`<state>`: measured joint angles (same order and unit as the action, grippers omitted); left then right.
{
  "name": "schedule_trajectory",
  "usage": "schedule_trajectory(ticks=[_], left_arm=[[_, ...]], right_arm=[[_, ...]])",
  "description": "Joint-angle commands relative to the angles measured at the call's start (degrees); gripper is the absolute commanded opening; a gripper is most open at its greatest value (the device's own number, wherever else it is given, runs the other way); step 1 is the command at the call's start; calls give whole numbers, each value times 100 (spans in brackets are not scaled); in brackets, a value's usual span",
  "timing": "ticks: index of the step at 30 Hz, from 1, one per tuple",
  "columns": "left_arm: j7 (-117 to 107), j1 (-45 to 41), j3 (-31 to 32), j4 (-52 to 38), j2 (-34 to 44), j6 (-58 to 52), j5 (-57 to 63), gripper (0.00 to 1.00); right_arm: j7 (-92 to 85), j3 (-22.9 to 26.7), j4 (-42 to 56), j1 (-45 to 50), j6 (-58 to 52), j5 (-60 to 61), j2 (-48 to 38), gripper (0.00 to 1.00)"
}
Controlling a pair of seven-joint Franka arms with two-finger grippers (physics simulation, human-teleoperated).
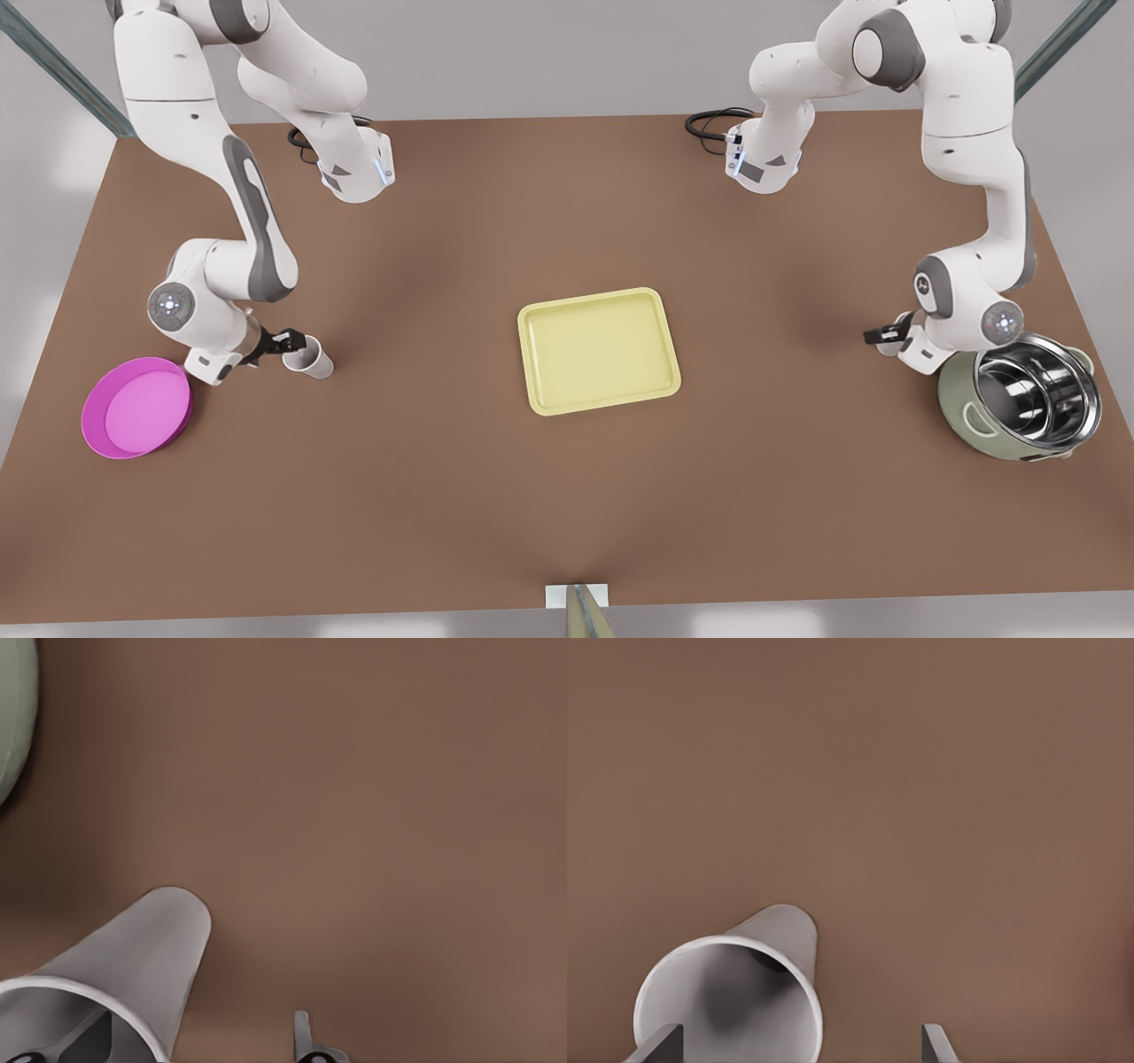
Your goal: Use both arms to respectively pick up the white IKEA cups from the middle-left and middle-right positions, then place the white IKEA cups onto the middle-middle tray, ensuring that the cups remain upright and do not tip over
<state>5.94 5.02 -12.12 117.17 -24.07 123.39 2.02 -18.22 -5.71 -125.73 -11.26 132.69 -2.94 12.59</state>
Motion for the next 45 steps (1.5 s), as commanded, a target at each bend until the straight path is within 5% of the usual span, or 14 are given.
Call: schedule_trajectory(ticks=[1, 3, 5, 12, 14, 16, 21, 27, 30, 35, 45], left_arm=[[3, 16, -1, -10, -45, 335, 0, 85], [3, 16, -1, -19, -45, 326, 0, 50], [-5, 16, -1, -19, -45, 326, -8, 36], [-480, -256, -1, -54, 429, -105, -9, 22], [-647, -361, 8, -54, 517, -158, -9, 21], [-1306, -853, 113, -63, 745, -246, -61, 21], [-3151, -1126, 1967, -819, 790, -799, -9, 22], [-5718, -1222, 3532, -1109, 350, -729, 1204, 22], [-6474, -1557, 3532, -1144, 95, -228, 1319, 22], [-7318, -1873, 3532, -1144, -230, 633, 1433, 22], [-7485, -2084, 3532, -1162, -775, 1020, 1450, 23]], right_arm=[[-33, -1, -40, 1, 469, 4, 42, 100], [-33, -1, -49, -52, 486, 4, 182, 100], [-33, -1, -154, -70, 644, 4, 244, 100], [-33, -1, -506, -140, 1128, 4, 340, 100], [-33, -1, -514, -158, 1181, 4, 367, 86], [-33, -1, -514, -158, 1207, 4, 376, 53], [-50, -1, -497, -114, 1189, -5, 393, 23], [-77, -106, -251, 185, 1075, -23, 139, 21], [-95, -554, 153, 588, 1075, -23, 173, 21], [-59, -563, 927, 1960, 1075, 329, 815, 21], [670, -897, 1867, 3033, 926, 839, 1360, 21]])
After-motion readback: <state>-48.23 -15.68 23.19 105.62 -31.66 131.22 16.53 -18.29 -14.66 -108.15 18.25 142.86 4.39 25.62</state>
